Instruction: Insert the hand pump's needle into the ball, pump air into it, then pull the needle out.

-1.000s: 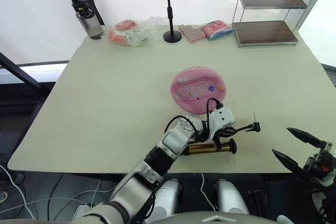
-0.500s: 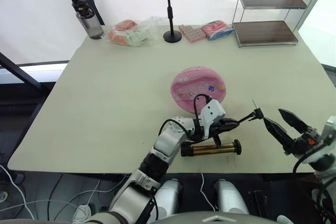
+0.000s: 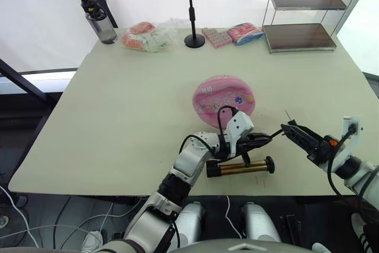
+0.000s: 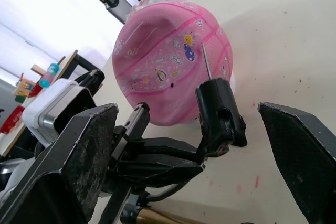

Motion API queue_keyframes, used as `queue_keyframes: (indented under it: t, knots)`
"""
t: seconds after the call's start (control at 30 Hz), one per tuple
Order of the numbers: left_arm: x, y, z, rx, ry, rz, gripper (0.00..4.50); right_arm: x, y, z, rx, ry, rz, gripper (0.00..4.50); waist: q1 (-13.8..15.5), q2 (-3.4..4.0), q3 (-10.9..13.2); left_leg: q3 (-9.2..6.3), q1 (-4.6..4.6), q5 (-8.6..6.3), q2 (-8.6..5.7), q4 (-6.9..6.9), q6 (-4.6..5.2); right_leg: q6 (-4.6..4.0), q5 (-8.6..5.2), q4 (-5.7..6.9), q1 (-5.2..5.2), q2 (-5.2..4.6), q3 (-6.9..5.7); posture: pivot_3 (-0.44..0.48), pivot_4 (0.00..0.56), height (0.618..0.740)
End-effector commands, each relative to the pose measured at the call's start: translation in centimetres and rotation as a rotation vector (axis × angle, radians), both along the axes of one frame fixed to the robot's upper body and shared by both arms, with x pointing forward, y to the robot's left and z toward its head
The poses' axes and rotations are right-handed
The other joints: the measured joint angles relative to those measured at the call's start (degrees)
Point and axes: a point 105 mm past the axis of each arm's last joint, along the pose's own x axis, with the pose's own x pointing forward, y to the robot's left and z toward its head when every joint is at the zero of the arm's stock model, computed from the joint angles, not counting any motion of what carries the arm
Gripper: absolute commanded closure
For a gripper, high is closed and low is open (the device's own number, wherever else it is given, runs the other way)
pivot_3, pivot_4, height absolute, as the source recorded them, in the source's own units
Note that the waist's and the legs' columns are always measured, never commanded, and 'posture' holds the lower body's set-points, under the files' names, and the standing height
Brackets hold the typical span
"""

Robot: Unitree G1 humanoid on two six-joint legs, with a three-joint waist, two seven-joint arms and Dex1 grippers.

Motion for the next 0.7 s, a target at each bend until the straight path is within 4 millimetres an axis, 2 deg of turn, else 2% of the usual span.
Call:
queue_keyframes:
  t: [0.03, 0.33, 0.4, 0.47, 0.5, 0.53, 0.67, 0.7]
  knots:
    - [-0.23, -0.24, 1.0, -0.04, -0.027, -0.018, 4.33, -0.02, -0.28, 1.07, 0.018, -0.035, -0.003, 0.0, 0.0, 0.0, 0.0, 0.0, 0.0, 0.0, 0.0, 0.0, 0.0, 0.0, 0.0, 0.0, 0.0, 0.0, 0.0, 0.0, 0.15, 0.74]
    - [-0.18, -0.27, 0.82, -0.037, -0.018, -0.019, 4.33, 0.15, -0.71, 1.12, 0.029, -0.038, -0.025, 0.0, 0.0, 0.0, 0.0, 0.01, 0.0, 0.0, 0.0, 0.0, 0.0, 0.0, 0.0, 0.0, 0.0, 0.01, 0.01, 0.0, 0.15, 0.74]
    - [-0.16, -0.25, 0.76, -0.036, -0.015, -0.018, 4.5, 0.17, -0.78, 1.15, 0.029, -0.039, -0.026, 0.58, 0.0, 0.0, 0.0, 0.01, 0.0, 0.0, 0.0, 0.0, 0.0, 0.0, 0.0, 0.0, 0.0, 0.01, 0.01, 0.0, 0.15, 0.74]
    - [-0.16, -0.25, 0.73, -0.036, -0.012, -0.017, 4.5, 0.12, -0.82, 1.16, 0.026, -0.038, -0.024, 1.62, 0.0, 0.0, 0.0, 0.01, 0.0, 0.0, 0.0, 0.0, 0.0, 0.0, 0.0, 0.0, 0.0, 0.01, 0.01, 0.0, 0.15, 0.74]
    - [-0.15, -0.26, 0.71, -0.036, -0.012, -0.016, 4.5, 0.11, -0.82, 1.16, 0.024, -0.037, -0.023, 1.75, 0.0, 0.0, 0.0, 0.01, 0.0, 0.0, 0.0, 0.0, 0.0, 0.0, 0.0, 0.0, 0.0, 0.02, 0.01, 0.0, 0.15, 0.74]
    - [-0.15, -0.25, 0.7, -0.036, -0.011, -0.016, 4.5, 0.12, -0.82, 1.18, 0.023, -0.037, -0.024, 2.12, 0.0, 0.0, 0.0, 0.01, 0.0, 0.0, 0.0, 0.0, 0.0, 0.0, 0.0, 0.0, 0.0, 0.02, 0.01, 0.0, 0.15, 0.74]
    - [-0.15, -0.26, 0.67, -0.037, -0.009, -0.015, 4.5, 0.13, -0.67, 1.1, 0.018, -0.034, -0.016, 4.01, 0.0, 0.0, 0.0, 0.01, 0.0, 0.0, 0.0, 0.0, 0.0, 0.0, 0.0, 0.0, 0.0, 0.02, 0.01, 0.0, 0.15, 0.74]
    - [-0.14, -0.26, 0.67, -0.038, -0.008, -0.014, 4.5, 0.12, -0.61, 1.07, 0.018, -0.032, -0.013, 4.15, 0.0, 0.0, 0.0, 0.01, 0.0, 0.0, 0.0, 0.0, 0.0, 0.0, 0.0, 0.0, 0.0, 0.02, 0.01, 0.0, 0.15, 0.74]
